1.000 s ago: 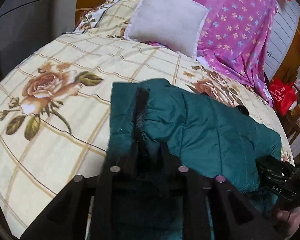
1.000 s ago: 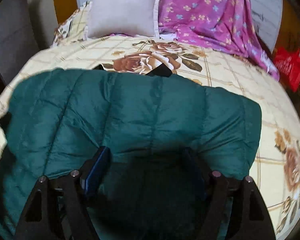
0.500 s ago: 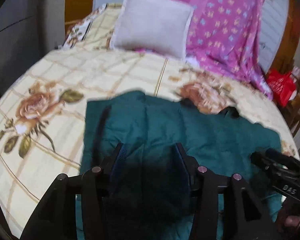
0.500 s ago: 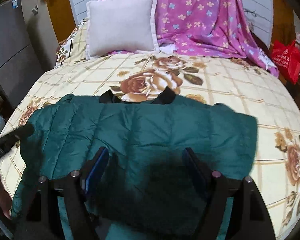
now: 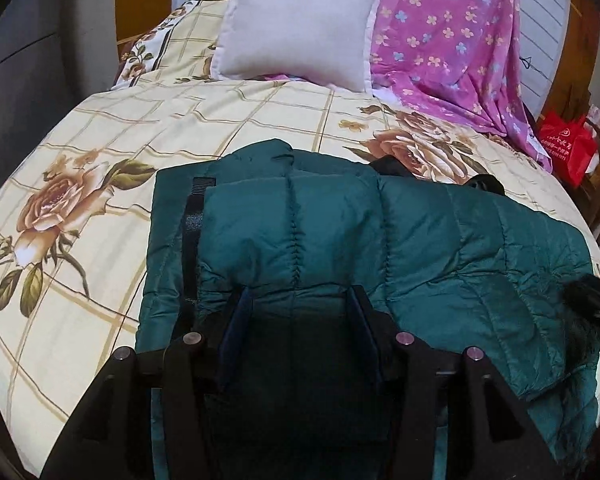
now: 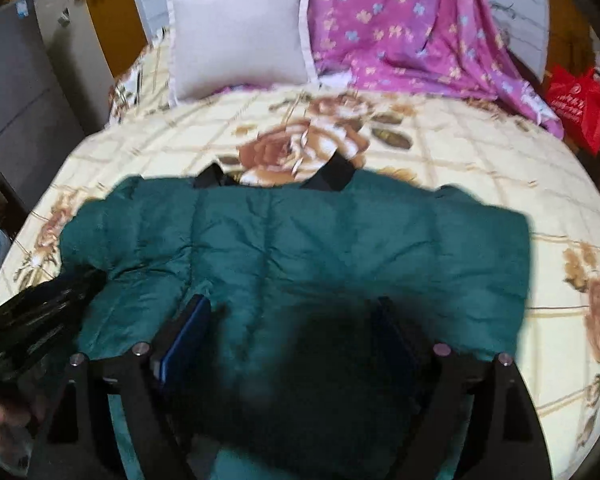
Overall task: Fold large clothes
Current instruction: 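Smooth the folded jacket flat with both tools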
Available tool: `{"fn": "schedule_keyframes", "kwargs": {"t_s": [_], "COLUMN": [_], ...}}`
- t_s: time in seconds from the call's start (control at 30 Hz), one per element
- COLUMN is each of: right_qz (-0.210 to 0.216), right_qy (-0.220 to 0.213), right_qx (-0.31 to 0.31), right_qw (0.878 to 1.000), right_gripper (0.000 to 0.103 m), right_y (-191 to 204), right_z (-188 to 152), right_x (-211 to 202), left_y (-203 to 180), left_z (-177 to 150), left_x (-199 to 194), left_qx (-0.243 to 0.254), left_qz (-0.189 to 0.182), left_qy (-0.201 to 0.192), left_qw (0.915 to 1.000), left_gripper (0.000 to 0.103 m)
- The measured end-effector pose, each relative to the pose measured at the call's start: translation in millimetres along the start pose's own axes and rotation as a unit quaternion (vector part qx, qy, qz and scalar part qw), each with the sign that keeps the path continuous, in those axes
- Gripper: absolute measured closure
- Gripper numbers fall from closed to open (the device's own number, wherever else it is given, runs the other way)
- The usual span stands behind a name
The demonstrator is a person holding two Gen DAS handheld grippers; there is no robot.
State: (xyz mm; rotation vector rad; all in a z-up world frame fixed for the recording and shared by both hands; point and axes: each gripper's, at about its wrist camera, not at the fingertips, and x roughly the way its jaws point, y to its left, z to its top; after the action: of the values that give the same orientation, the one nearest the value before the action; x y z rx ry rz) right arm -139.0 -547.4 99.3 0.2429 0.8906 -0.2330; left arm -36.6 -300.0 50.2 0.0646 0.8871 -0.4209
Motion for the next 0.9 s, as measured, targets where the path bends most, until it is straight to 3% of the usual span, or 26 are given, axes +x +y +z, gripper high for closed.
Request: {"fn": "schedule_keyframes", "kwargs": {"t_s": [0.13, 0.23, 0.43, 0.73, 0.9], "right_qz": [-0.044, -0.029, -0.053, -0.048, -0.062], "right_qy": [0.014, 0.033, 0.037, -0.003, 0.037], "right_qx": [0.017, 0.036, 0.012, 0.029, 0.029], "right_qw": [0.999, 0.998, 0.998, 0.998, 0.997], "right_gripper": [0.017, 0.017, 0.016, 0.016, 0.015], "right_y": [-33, -50, -41, -41, -44], "right_z": [-16, -25, -27, -19, -30], "right_x": [-4, 15, 22, -21, 12], "left_y": [-2, -4, -6, -10, -12], "left_z": [-3, -5, -5, -4, -3], "left_x": [0, 1, 3, 6, 8], "left_qx": [0.006, 0.012, 0.018, 0.026, 0.032], "left_qz": [0.001, 0.005, 0.013, 0.023, 0.027], "left_qy": [-0.009, -0.014, -0.012, -0.012, -0.012], "left_qw": [0.9999, 0.9998, 0.9997, 0.9993, 0.9991], "left_gripper": [0.071, 0.071, 0.07, 0.07, 0.07]}}
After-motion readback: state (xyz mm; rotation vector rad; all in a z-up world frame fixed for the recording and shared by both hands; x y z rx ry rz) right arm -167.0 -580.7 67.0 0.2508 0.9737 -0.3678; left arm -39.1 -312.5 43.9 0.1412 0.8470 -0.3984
